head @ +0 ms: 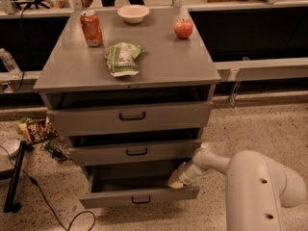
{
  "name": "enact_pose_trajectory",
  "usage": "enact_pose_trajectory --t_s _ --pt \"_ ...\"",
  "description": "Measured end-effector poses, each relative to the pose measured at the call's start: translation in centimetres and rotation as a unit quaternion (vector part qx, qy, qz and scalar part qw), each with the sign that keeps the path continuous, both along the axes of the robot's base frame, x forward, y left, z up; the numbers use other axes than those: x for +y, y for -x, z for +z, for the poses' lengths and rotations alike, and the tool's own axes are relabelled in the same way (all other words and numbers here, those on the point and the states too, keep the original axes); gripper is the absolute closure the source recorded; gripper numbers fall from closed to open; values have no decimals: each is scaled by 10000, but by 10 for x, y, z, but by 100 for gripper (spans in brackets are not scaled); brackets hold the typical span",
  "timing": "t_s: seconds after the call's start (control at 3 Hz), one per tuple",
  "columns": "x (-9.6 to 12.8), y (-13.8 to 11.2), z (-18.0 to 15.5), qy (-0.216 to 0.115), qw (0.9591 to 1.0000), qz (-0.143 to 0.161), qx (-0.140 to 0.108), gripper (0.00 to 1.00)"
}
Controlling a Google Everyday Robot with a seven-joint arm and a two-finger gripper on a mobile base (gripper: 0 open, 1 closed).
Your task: Open bottom drawer
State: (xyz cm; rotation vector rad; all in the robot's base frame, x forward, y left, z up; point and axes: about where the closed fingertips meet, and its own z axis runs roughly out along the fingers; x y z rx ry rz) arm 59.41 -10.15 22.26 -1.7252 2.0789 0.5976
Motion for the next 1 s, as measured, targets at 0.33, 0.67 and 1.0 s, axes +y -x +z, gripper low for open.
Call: enact_pose_trajectory --t_s 0.33,0.67,1.0 --pt "0 -21 -18 -8 9998 -130 -170 100" --pt "3 -33 -31 -53 9995 -154 -287 100" --pt "7 -39 -48 -103 9993 -82 -352 100"
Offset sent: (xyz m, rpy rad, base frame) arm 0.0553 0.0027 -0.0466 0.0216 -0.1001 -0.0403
